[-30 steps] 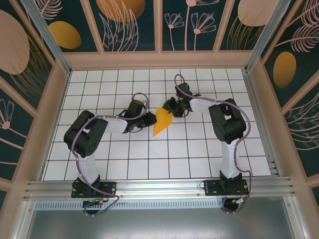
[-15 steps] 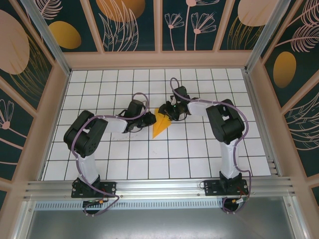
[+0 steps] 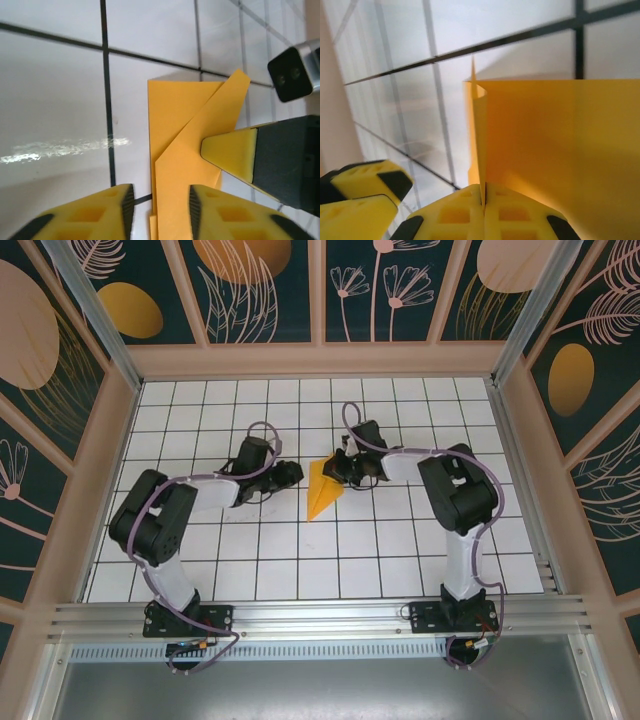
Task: Fold a paper plane with a square sheet of paper (pick it up from the middle)
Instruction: Pick up the paper from the center of the table.
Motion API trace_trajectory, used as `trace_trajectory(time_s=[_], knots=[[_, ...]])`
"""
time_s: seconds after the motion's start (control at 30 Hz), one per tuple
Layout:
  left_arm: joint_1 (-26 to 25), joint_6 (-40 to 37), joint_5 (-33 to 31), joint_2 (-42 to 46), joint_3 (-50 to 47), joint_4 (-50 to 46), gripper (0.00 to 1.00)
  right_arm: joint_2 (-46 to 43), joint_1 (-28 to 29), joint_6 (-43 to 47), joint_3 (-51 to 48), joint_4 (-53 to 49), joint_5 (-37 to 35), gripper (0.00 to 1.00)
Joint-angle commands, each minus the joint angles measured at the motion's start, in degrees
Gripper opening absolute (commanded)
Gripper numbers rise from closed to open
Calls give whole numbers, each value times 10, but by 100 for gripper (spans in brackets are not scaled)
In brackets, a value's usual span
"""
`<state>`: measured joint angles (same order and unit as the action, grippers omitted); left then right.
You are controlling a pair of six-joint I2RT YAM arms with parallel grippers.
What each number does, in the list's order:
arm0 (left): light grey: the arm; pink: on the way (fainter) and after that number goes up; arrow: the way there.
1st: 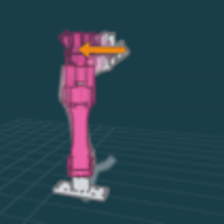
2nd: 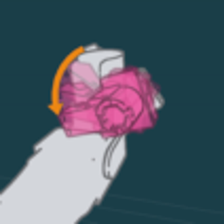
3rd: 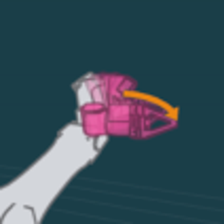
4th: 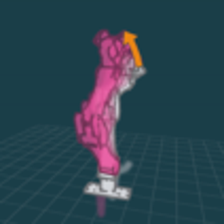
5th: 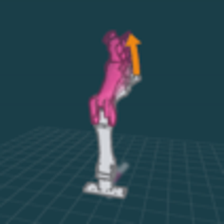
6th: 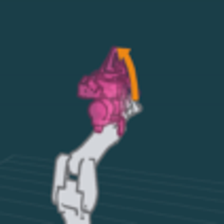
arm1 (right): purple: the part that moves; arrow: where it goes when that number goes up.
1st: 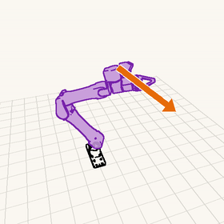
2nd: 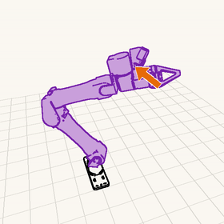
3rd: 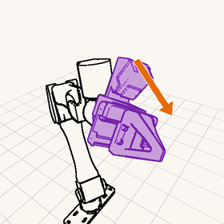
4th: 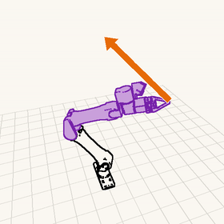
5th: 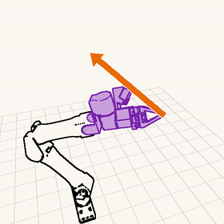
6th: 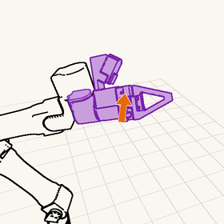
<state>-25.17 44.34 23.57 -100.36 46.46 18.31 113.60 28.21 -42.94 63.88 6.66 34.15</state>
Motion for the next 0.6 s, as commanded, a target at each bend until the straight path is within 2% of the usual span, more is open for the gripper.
trace_trajectory(time_s=[0.0, 0.13, 0.33, 0.57], knots=[[7, 8, 67, 45, -22, 43, 49, -56, -23, 9, -24, 107, 55, 0], [8, 27, 120, 76, -49, 119, 71, -76, -45, -26, -54, 194, 137, 0], [8, 74, 182, 76, -70, 213, 88, -101, -48, -53, -60, 240, 191, 0], [8, 123, 220, 60, -83, 313, 90, -102, -43, -156, -65, 341, 237, 0]])
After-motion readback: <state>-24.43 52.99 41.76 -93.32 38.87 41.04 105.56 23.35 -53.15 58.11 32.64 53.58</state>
